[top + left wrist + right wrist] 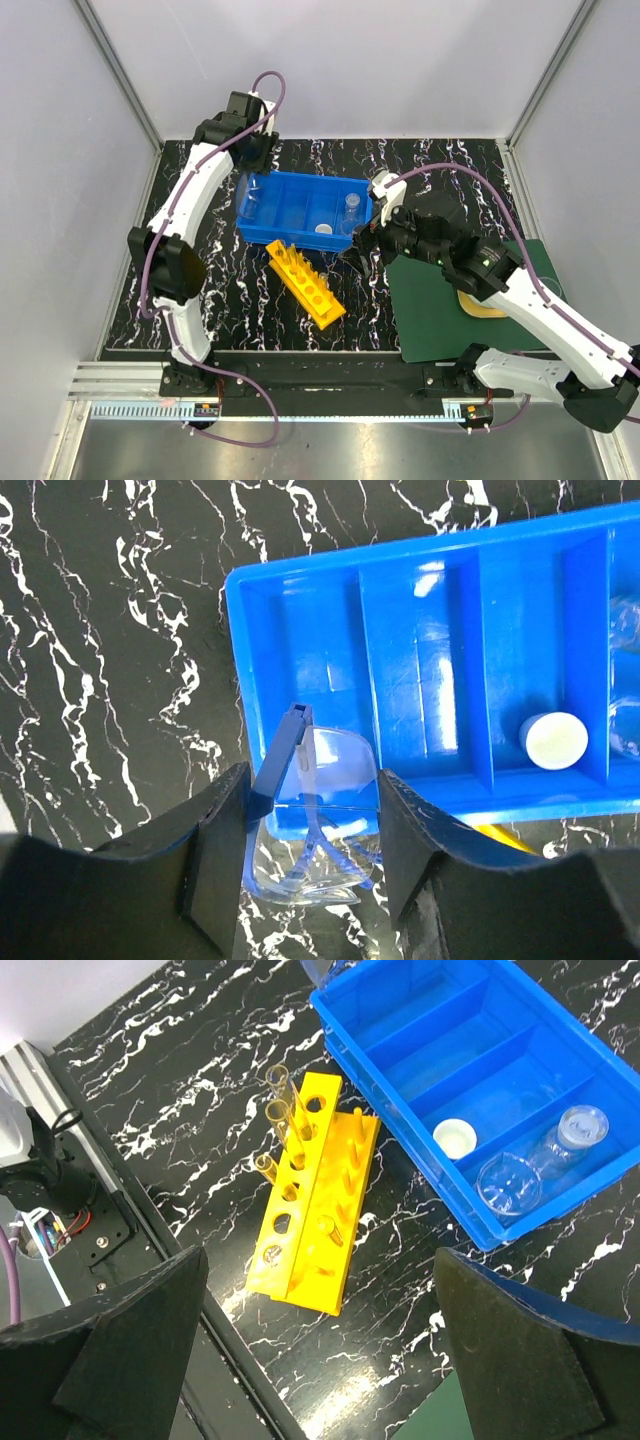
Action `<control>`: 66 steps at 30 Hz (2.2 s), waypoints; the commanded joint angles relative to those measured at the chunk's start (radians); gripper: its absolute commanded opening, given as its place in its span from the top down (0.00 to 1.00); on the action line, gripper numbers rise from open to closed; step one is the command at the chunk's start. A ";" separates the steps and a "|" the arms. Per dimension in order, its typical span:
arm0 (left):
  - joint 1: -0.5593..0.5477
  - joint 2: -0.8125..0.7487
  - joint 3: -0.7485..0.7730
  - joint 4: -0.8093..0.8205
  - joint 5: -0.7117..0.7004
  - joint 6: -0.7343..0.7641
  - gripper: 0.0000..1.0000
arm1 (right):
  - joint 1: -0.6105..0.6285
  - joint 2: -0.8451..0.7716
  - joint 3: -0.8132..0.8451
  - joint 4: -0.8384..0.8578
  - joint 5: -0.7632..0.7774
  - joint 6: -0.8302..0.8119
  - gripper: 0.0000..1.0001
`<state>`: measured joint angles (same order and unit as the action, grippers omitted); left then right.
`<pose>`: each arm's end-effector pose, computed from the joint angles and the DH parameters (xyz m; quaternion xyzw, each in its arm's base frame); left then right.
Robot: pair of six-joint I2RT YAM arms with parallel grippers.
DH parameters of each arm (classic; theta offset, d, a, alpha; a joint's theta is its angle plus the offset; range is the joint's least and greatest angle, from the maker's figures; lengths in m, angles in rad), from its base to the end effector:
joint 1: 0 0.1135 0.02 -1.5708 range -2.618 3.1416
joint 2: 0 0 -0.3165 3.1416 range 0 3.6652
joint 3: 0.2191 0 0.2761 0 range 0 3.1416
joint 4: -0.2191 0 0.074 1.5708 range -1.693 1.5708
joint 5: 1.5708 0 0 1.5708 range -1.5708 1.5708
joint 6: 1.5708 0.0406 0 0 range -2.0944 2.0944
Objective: Organize the chemistry lab equipment
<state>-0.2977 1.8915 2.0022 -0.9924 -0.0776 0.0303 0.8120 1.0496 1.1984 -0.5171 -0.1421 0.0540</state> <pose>0.4347 -0.1301 0.4149 0.1406 0.9300 -0.0088 0.3394 0.1517 0.1684 0.4462 -0.3416 0.7493 0.2899 0.4876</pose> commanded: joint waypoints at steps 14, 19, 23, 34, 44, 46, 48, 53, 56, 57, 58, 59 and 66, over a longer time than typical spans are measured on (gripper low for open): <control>0.023 0.139 0.006 0.159 0.061 -0.112 0.75 | 0.022 0.036 -0.049 0.040 0.061 0.040 0.00; 0.034 0.175 -0.003 0.182 0.070 -0.112 0.75 | 0.024 0.046 -0.062 0.046 0.068 0.037 0.00; 0.043 0.193 -0.008 0.195 0.071 -0.118 0.75 | 0.024 0.053 -0.066 0.051 0.065 0.035 0.00; 0.071 0.264 -0.006 0.169 0.108 -0.129 0.73 | 0.026 0.078 -0.068 0.063 0.065 0.026 0.00; 0.072 0.334 0.006 0.143 0.108 -0.133 0.70 | 0.027 0.079 -0.092 0.068 0.075 0.021 0.00; 0.072 0.343 0.007 0.143 0.104 -0.136 0.67 | 0.027 0.075 -0.095 0.069 0.076 0.021 0.00; 0.072 0.353 0.013 0.144 0.095 -0.139 0.65 | 0.027 0.075 -0.102 0.071 0.076 0.020 0.00; 0.072 0.366 0.020 0.150 0.050 -0.141 0.60 | 0.026 0.072 -0.114 0.078 0.078 0.018 0.00; 0.074 0.371 0.018 0.164 0.019 -0.150 0.57 | 0.027 0.073 -0.118 0.081 0.076 0.017 0.00; 0.075 0.373 0.018 0.166 0.015 -0.153 0.57 | 0.027 0.075 -0.122 0.083 0.076 0.017 0.00; 0.077 0.374 0.018 0.167 0.013 -0.158 0.56 | 0.026 0.075 -0.123 0.086 0.076 0.018 0.00; 0.080 0.377 0.020 0.170 0.013 -0.161 0.55 | 0.027 0.078 -0.126 0.088 0.075 0.017 0.00; 0.086 0.377 0.023 0.181 0.016 -0.167 0.47 | 0.027 0.087 -0.129 0.092 0.072 0.017 0.00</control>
<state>-0.2230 2.2601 1.9896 -0.8307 -0.0303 -0.1242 0.8314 1.1313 1.0706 -0.4751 -0.0883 0.0834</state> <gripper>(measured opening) 0.514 0.994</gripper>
